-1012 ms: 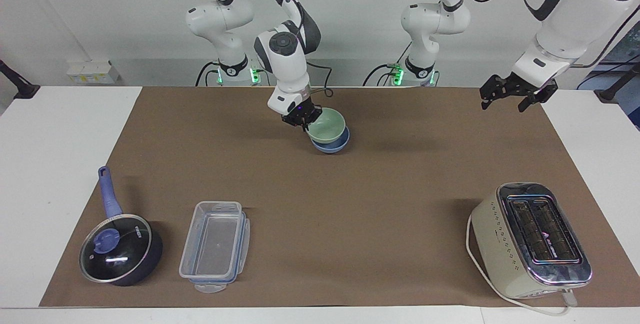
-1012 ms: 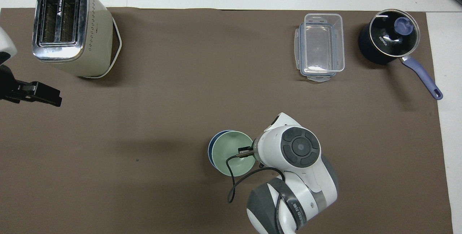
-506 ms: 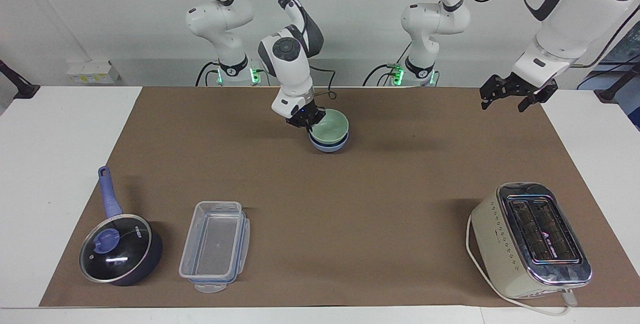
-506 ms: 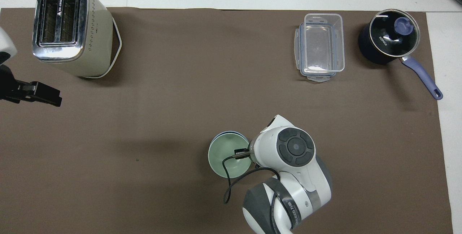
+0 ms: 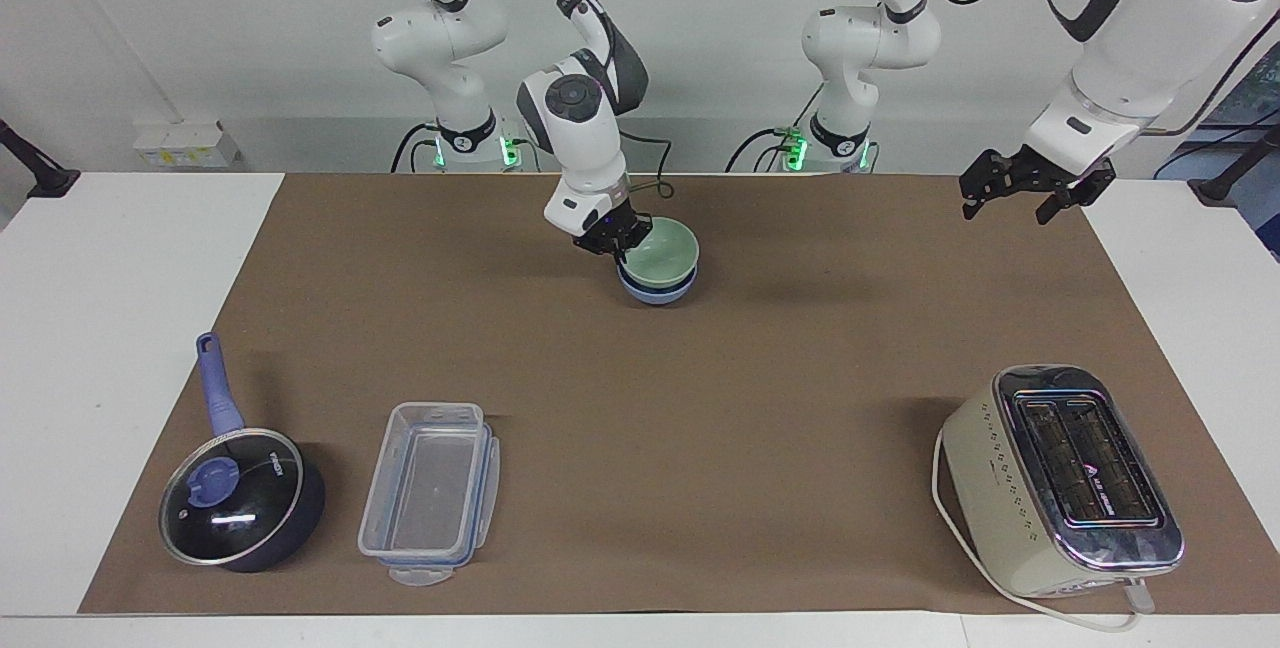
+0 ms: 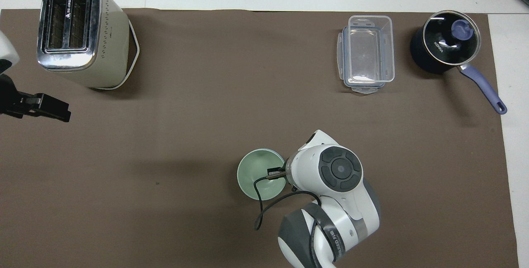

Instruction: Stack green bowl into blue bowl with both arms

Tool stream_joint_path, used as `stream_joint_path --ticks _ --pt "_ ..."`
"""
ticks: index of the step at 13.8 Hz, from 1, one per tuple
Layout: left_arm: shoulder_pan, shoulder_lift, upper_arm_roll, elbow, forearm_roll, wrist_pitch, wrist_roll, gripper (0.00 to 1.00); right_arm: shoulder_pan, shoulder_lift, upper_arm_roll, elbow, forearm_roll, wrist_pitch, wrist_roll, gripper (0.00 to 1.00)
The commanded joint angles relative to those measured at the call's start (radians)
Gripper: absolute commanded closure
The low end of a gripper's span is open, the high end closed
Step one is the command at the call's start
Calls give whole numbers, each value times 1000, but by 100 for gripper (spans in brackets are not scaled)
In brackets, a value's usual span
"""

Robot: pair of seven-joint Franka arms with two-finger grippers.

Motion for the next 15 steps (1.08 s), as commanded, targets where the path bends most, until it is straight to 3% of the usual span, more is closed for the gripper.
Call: stream_joint_path --ticks 1,3,5,10,15 --pt "12 11 -7 26 11 -3 10 0 -8 11 -1 10 13 19 -4 93" --pt "12 9 -7 23 11 -2 11 0 -14 8 -3 11 11 21 -4 82" --pt "12 11 -7 24 11 9 10 0 -31 2 -3 14 10 21 -3 30" --pt "24 9 -7 16 10 40 16 0 -123 -74 -9 36 8 -42 -3 1" --pt "27 11 -7 18 10 57 20 0 -278 -176 -14 71 -90 -144 -55 0"
